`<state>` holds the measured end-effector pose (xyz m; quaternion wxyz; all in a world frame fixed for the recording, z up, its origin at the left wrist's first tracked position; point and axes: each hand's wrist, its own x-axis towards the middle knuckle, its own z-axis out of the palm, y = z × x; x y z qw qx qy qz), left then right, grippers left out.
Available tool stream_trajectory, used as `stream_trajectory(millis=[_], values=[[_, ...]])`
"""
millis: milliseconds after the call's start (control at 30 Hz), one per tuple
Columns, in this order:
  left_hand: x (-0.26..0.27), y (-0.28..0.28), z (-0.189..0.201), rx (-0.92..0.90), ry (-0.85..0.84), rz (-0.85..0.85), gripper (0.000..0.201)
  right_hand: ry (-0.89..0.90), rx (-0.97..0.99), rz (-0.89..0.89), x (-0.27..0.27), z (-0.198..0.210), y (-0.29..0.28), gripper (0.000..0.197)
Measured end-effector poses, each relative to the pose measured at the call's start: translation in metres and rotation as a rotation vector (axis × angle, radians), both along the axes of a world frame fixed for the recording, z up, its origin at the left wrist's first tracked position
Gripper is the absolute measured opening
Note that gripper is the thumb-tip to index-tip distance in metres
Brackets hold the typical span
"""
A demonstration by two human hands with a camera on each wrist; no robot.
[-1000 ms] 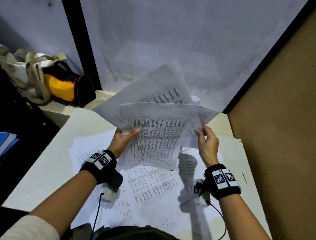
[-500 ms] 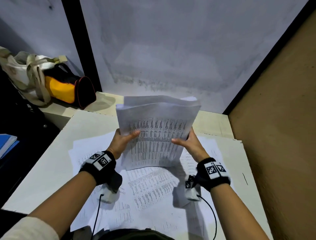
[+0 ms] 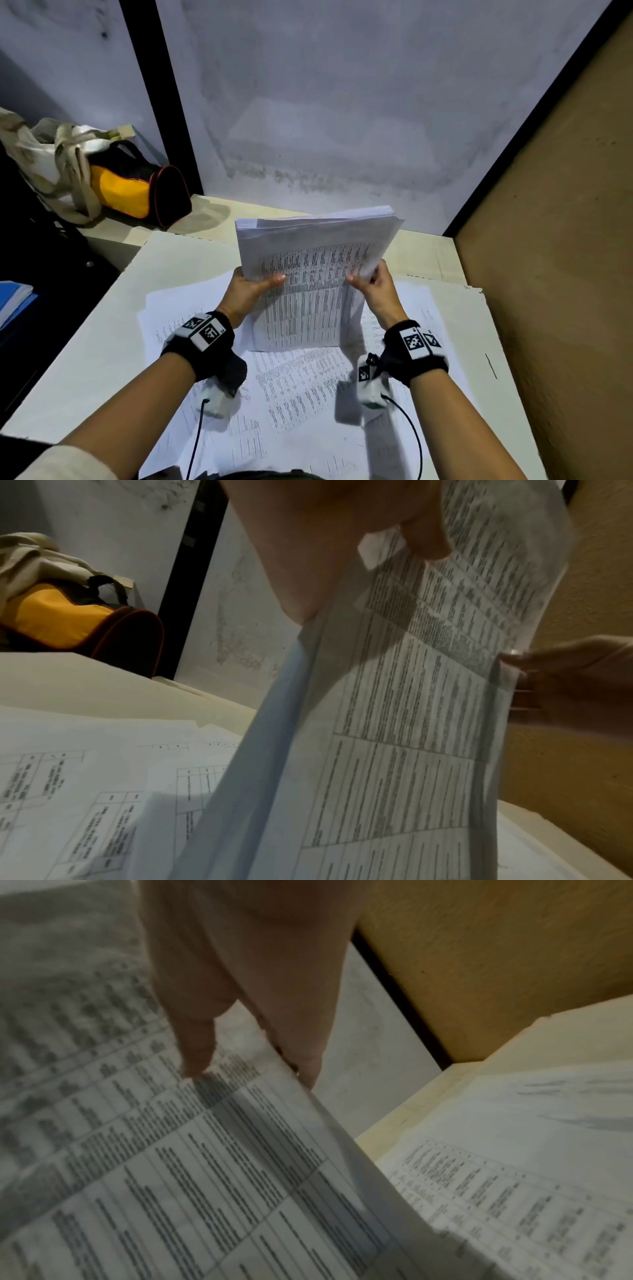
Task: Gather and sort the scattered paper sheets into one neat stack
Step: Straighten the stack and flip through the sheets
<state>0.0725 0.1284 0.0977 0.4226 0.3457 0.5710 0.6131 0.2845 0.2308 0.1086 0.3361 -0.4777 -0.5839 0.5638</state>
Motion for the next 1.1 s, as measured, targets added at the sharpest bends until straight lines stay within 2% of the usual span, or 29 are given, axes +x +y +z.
stream_trajectory(millis=[67, 133, 167, 267, 400, 467, 600, 667, 733, 800, 867, 900, 933, 967, 1033, 1100], values=[[0.004, 0.001, 0.004, -0.004, 0.003, 0.062, 0.051, -0.024, 0.029, -0.013, -0.005, 0.003, -0.005, 0.022], [0.011, 0.002, 0.014, -0.004, 0.067, 0.093, 0.015, -0.005, 0.056, -0.061, -0.01, 0.008, -0.01, 0.029], [0.016, 0.002, 0.02, 0.011, 0.106, 0.098, 0.008, 0.0, 0.083, -0.084, -0.013, 0.013, -0.013, 0.03], [0.025, 0.004, 0.039, 0.067, 0.1, 0.134, 0.012, 0.061, 0.179, -0.118, -0.014, 0.029, -0.019, 0.027], [0.027, 0.005, 0.047, 0.115, 0.132, 0.13, 0.014, 0.186, 0.187, -0.105, -0.01, 0.038, -0.026, 0.052], [0.025, 0.004, 0.046, 0.103, 0.106, 0.099, 0.016, 0.257, 0.148, -0.122, -0.007, 0.036, -0.027, 0.056], [0.024, 0.007, 0.045, 0.043, 0.097, 0.075, 0.017, 0.221, 0.017, -0.119, -0.007, 0.026, -0.022, 0.051], [0.025, 0.008, 0.048, 0.02, 0.072, 0.11, 0.016, 0.209, 0.019, -0.098, -0.008, 0.028, -0.021, 0.041], [0.023, 0.004, 0.054, 0.058, 0.061, 0.092, 0.015, 0.276, 0.05, -0.05, -0.003, 0.037, -0.018, 0.045], [0.019, -0.003, 0.057, 0.095, 0.049, 0.043, 0.034, 0.327, 0.068, 0.02, 0.007, 0.041, -0.013, 0.046], [0.015, -0.008, 0.05, 0.084, 0.019, -0.009, 0.059, 0.26, 0.032, 0.068, 0.01, 0.036, -0.01, 0.04], [0.016, -0.01, 0.046, 0.068, 0.004, -0.032, 0.064, 0.205, 0.012, 0.078, 0.008, 0.033, -0.011, 0.035], [0.018, -0.01, 0.044, 0.04, 0.001, -0.032, 0.063, 0.156, 0.002, 0.074, 0.005, 0.03, -0.012, 0.031], [0.021, -0.011, 0.046, 0.026, -0.011, -0.012, 0.053, 0.125, 0.012, 0.066, 0.002, 0.029, -0.013, 0.028], [0.02, -0.01, 0.055, 0.034, -0.011, 0.06, 0.025, 0.125, 0.067, 0.064, 0.0, 0.038, -0.013, 0.024], [0.016, -0.013, 0.062, 0.096, 0.01, 0.06, 0.025, 0.172, 0.12, 0.095, 0.006, 0.046, -0.012, 0.024]])
